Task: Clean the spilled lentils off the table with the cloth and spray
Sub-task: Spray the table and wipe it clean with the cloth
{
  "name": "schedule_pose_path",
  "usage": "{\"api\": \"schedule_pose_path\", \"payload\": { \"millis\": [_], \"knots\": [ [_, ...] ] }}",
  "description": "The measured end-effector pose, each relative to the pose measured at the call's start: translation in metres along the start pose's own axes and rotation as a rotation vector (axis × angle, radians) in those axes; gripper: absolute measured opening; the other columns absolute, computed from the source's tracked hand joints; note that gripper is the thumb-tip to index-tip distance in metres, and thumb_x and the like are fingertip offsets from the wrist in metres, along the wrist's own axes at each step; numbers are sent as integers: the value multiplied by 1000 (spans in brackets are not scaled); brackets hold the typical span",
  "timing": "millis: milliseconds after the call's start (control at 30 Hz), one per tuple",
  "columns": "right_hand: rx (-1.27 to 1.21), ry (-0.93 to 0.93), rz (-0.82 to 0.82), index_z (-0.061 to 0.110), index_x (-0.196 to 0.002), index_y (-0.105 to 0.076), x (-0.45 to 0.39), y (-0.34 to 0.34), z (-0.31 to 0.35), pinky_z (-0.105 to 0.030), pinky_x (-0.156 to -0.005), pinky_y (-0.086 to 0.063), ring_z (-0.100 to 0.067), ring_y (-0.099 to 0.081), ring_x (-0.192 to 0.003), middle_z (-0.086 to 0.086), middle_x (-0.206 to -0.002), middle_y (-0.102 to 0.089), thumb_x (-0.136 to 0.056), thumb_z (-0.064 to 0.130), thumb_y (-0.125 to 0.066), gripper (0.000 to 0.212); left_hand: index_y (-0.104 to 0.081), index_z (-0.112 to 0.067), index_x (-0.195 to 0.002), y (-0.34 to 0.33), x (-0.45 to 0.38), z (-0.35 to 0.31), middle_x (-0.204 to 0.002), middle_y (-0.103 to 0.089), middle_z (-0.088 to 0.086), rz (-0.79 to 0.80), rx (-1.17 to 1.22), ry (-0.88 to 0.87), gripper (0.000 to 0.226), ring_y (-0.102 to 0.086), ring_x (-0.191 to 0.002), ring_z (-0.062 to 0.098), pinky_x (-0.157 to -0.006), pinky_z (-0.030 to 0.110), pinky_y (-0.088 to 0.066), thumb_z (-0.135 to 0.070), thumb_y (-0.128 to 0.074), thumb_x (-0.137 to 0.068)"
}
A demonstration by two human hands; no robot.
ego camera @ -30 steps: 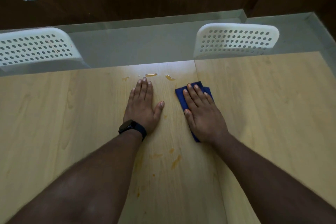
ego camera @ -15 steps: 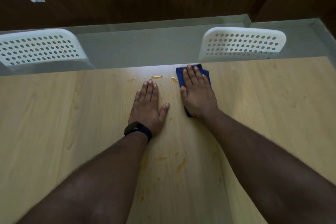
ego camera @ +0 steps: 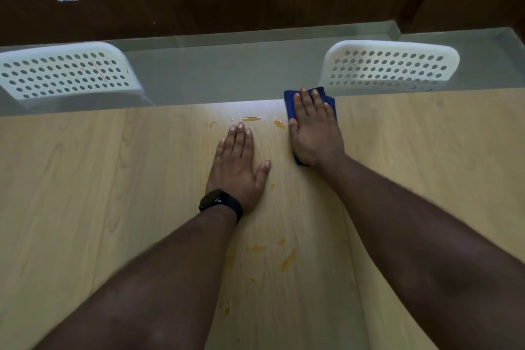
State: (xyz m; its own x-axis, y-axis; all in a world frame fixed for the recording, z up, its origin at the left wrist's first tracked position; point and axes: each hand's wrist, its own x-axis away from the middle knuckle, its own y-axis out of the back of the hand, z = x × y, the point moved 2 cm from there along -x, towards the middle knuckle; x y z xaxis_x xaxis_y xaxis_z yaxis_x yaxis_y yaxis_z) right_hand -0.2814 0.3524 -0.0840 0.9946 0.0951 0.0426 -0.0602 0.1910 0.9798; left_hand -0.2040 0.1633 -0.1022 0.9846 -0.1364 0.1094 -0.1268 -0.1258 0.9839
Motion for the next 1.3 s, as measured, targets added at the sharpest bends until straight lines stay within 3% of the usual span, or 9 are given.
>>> {"api": "schedule_pose_path", "payload": {
  "millis": [233, 433, 533, 800, 1033, 1133, 1300],
  "knots": [
    [-1, 141, 54, 22, -168, -5, 73, 0, -26, -41, -132, -4, -12, 8, -161, 4, -176, 2, -108, 43, -17, 65, 6, -12, -166, 0, -1, 0, -174, 14, 5, -1, 9, 2, 82, 15, -159, 18, -130, 38, 6, -61, -7, -101],
    [4, -28, -13, 14, -167, -14, 4, 2, -18, -45, -131, -10, -21, -5, -162, -4, -175, -10, -107, 41, -18, 66, 7, -12, -165, -1, -2, -1, -174, 15, 5, -7, 2, 8, 81, 16, -159, 19, -130, 40, 3, -60, -7, -101],
    [9, -9, -3, 14, -168, -10, -6, -2, 1, -45, -131, -9, -22, -2, -162, -4, -176, -7, -108, 41, -18, 66, 8, -11, -165, -2, -1, 1, -173, 16, 6, 1, -10, 7, 81, 17, -159, 19, -130, 41, 2, -60, -5, -101],
    [23, 205, 94, 20, -168, 3, 127, -9, -5, -42, -132, -5, -12, 15, -160, 3, -175, 9, -112, 42, -21, 65, 5, -10, -166, -1, -1, 1, -174, 13, 7, 3, -15, 0, 80, 14, -160, 20, -130, 41, 1, -58, -6, -102],
    [23, -21, -9, 16, -168, -11, 67, -10, -6, -43, -131, -7, -19, 0, -162, -3, -176, -6, -108, 40, -21, 65, 5, -11, -166, -2, -1, 2, -174, 12, 6, -11, 5, 0, 79, 13, -160, 19, -130, 41, 2, -57, -9, -103],
    [34, -24, -23, 15, -168, -11, 57, -13, 7, -44, -131, -8, -21, -1, -162, -4, -176, -6, -108, 40, -20, 65, 1, -10, -166, -2, -1, 2, -174, 9, 7, -33, 14, -10, 80, 11, -160, 19, -131, 41, 0, -55, -9, -101],
    [4, 103, 53, 18, -168, 2, 145, -19, 26, -43, -131, -4, -16, 13, -161, -1, -176, 8, -110, 41, -19, 65, 0, -10, -166, -2, 0, 4, -174, 6, 8, -30, 8, -18, 76, 7, -161, 21, -131, 41, -1, -52, -12, -103]
  ]
}}
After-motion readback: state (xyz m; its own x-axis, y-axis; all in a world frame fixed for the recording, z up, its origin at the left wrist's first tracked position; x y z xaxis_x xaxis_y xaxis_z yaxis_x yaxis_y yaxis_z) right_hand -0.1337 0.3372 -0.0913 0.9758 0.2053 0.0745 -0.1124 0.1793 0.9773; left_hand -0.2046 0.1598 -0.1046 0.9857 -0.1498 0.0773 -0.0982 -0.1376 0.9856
